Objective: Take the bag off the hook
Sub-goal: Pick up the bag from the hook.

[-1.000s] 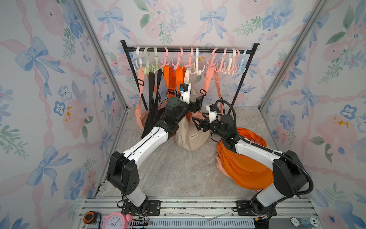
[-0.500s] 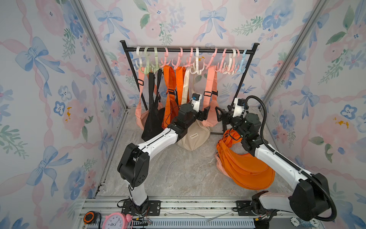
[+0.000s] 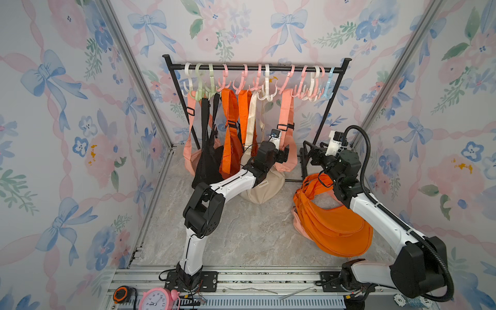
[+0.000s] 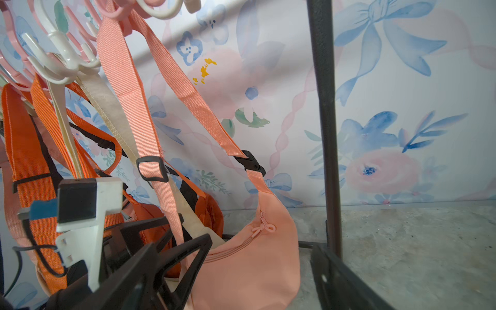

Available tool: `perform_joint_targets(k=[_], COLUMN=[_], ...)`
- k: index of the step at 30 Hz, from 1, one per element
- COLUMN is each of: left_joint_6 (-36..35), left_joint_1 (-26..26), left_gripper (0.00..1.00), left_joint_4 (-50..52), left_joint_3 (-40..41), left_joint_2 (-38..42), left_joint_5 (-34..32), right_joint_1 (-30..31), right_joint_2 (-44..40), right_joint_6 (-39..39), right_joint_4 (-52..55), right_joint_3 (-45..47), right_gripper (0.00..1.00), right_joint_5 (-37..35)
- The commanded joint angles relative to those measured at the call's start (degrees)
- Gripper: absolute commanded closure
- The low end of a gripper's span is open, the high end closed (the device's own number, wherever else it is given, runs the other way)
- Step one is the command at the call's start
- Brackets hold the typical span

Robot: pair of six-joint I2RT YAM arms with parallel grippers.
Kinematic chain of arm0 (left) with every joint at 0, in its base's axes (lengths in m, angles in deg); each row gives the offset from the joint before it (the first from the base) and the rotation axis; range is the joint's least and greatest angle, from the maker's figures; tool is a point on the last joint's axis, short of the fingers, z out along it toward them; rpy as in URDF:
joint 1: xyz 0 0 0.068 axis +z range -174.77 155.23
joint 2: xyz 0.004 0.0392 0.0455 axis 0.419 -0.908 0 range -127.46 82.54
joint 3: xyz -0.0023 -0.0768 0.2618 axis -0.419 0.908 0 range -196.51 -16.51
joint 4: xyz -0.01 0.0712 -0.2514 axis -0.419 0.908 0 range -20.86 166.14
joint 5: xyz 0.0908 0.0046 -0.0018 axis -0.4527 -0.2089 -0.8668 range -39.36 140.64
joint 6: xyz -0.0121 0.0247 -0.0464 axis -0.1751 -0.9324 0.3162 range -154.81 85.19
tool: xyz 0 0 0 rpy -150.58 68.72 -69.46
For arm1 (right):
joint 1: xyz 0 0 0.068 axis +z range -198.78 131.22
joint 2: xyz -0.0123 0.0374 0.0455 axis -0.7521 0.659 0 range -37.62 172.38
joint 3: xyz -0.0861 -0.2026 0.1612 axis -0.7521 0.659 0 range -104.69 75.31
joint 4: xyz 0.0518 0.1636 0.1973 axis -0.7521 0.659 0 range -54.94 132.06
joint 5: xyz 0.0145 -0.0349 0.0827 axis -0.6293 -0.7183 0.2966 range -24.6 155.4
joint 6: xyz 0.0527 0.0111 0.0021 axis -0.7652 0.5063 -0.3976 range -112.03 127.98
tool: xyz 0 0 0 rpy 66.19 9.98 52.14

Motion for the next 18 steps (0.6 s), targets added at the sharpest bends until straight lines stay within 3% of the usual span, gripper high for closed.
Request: perform_joint_targets(k=[1,4,6,8,10,18], left_joint_6=[0.4,-0.6,-1.9,-2.5,-2.5,-3.5], left_joint_1=[-0.4,-0.4,-0.3,0.0,0.3,1.4], left_gripper=[0.18,0.21,0.33,0.54,0.69,0.99], left_joint_4=[-1.1,-1.2,-1.3,-1.4,-1.8,-4.5], left_joint_3=[-3.3,-4.9,-5.2,-4.7,-3.3,3.3], left_joint_2=[-1.5,-2.3,-2.3,-2.0,-0.9,4.7], left_joint_5=[-3.4,-6.1,-7.2,-8.1,-8.0,-7.2], right_joint_1=[-0.5,-0.7,-1.0,-1.5,-2.6,-3.7], right_joint_2=[-1.3,-0.7,0.0,1.3,3.1,11.8], right_joint_6=[-0.4,0.3,1.2,2.0,1.8,4.9], right_joint_4=[0.2,0.2,0.5,0.9,0.1,-0.4], right_joint_3=[-1.6,-1.7,-2.2,-3.3,-4.5,-13.6], right_gripper=[0.09,0.09,0.09,0.1,0.1,0.1], right_joint_5=[0.3,0.8,2.1,3.9,8.5,19.4])
